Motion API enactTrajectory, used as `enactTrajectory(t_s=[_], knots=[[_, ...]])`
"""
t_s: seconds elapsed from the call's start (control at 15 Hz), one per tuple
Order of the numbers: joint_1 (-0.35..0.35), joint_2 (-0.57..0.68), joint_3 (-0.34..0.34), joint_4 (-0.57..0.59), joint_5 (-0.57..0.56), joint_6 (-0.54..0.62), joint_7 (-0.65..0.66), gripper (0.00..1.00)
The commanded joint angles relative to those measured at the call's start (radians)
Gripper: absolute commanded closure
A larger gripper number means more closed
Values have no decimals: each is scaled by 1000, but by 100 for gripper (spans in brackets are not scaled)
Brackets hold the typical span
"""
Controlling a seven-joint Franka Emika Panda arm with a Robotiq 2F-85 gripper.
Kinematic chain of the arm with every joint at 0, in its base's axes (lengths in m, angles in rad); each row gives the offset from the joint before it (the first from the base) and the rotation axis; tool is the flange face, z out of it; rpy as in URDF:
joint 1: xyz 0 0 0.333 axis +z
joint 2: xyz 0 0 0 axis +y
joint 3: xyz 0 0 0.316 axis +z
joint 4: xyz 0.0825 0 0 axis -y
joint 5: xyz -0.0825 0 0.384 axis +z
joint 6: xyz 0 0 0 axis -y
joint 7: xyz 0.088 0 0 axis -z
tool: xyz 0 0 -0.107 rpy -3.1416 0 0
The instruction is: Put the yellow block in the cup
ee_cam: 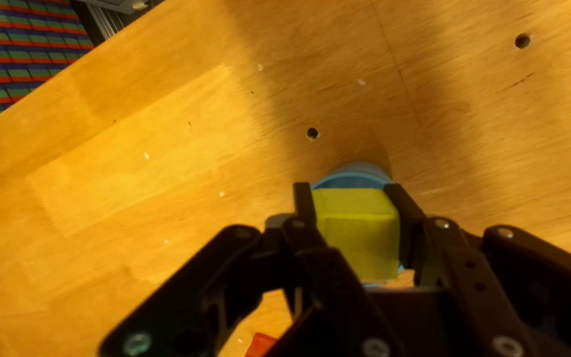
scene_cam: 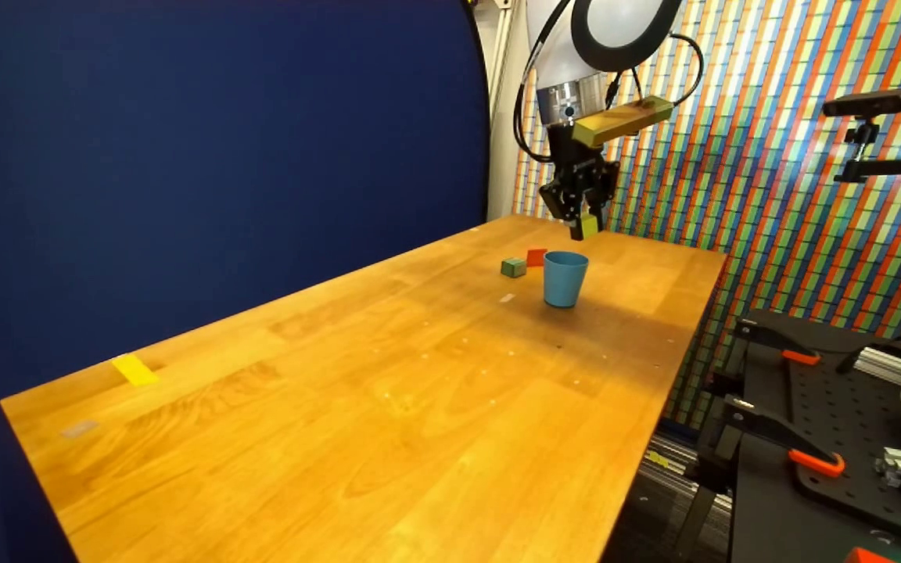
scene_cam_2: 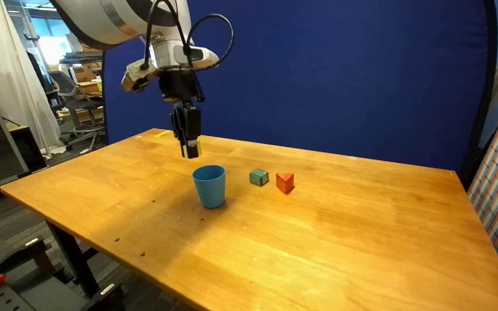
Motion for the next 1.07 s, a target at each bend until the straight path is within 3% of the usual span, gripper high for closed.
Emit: enactTrajectory(t_s=[0.0,0.13,0.2,0.33,0.53,0.6,0.67,0.8,1.0], knots=[[-25,33,13,30,5,24,-1,81],[-30,43,9,35,13,39,-10,81],[-32,45,8,35,16,48,-8,36],[-42,47,5,35,33,56,-15,30],[-61,35,10,27,97,54,-51,5],[-44,43,5,21,47,45,-8,1],[-46,43,5,20,52,44,-11,17],[-45,46,5,18,52,44,-11,2],[-44,48,6,18,52,44,-11,1]])
